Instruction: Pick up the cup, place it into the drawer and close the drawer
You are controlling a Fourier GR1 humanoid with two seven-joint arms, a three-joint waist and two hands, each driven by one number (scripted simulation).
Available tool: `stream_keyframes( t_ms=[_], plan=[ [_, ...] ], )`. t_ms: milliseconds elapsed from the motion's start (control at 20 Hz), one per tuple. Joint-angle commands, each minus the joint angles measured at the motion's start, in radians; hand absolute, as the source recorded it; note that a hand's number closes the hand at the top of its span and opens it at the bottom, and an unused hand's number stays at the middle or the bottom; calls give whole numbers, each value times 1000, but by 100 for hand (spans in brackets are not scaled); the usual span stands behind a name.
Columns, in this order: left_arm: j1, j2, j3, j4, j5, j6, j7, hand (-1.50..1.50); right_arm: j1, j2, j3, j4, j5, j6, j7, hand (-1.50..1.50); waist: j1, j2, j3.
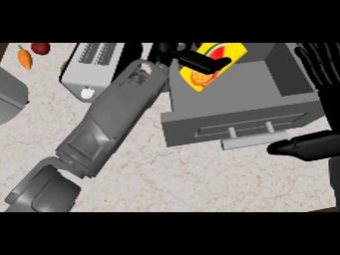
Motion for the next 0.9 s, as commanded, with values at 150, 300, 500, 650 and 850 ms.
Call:
stream_keyframes(
  t_ms=[150,300,500,650,850],
  plan=[
    [19,0,-98,31,46,-15,14,-150,-49,5,33,24,-3,26,-9,-150,-63,16,0],
    [75,0,-81,-10,113,-23,-67,-150,-60,38,75,13,-20,33,8,-150,-64,17,-2],
    [72,0,-49,-47,197,-42,-114,-150,-84,34,111,39,-124,148,13,150,-70,23,-2],
    [65,0,-26,-92,261,-73,-169,-150,-88,33,180,25,-182,242,29,150,-56,14,-3],
    [48,0,8,-86,317,-10,-239,-150,-39,-51,254,30,-179,367,93,150,-40,7,-3]
  ],
)
